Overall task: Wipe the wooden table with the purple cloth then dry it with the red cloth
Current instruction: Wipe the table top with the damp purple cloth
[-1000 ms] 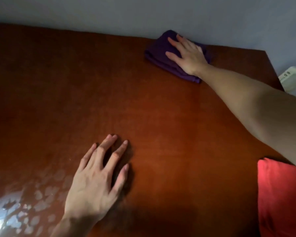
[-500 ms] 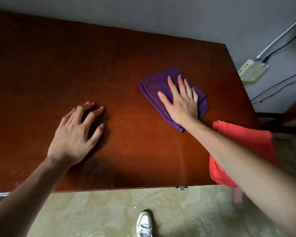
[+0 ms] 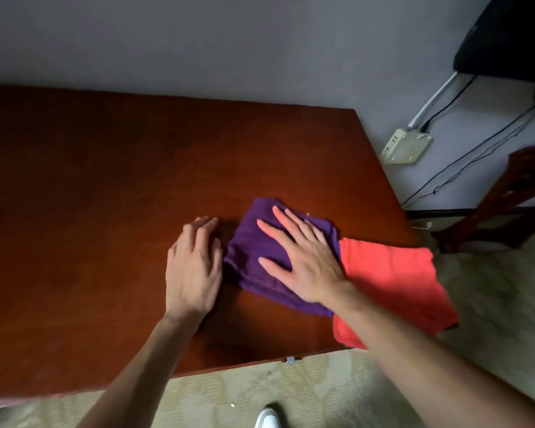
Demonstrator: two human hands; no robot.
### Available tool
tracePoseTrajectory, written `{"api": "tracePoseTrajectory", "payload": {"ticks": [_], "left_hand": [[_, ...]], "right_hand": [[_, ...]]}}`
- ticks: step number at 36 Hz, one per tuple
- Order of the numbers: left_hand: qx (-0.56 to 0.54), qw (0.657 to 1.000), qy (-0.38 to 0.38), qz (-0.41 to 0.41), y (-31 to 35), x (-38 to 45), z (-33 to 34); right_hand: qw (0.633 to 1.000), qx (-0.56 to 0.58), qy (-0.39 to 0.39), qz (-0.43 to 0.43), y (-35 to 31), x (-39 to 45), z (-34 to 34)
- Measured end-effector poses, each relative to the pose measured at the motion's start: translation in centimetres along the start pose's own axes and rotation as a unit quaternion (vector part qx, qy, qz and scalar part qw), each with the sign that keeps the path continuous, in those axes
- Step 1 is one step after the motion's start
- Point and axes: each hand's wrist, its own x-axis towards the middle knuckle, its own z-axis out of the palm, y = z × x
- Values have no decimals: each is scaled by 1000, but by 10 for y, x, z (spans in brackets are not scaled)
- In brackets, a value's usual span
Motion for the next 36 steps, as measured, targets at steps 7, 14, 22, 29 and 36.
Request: {"api": "tracePoseTrajectory", "payload": {"ticks": [7, 14, 22, 29, 36], "left_hand": [[53, 998, -18, 2, 21, 30, 28], [172, 979, -99, 45, 19, 44, 41], [168, 980, -105, 22, 26, 47, 38], [173, 979, -105, 26, 27, 46, 37], [166, 979, -115, 29, 30, 42, 36]], "right_hand": [[996, -24, -47, -67, 96, 101, -11], [990, -13, -77, -115, 186, 196, -15], [984, 12, 1, 180, 234, 249, -20], [979, 0, -10, 205, 227, 224, -21], [975, -20, 19, 219, 211, 117, -26]]}}
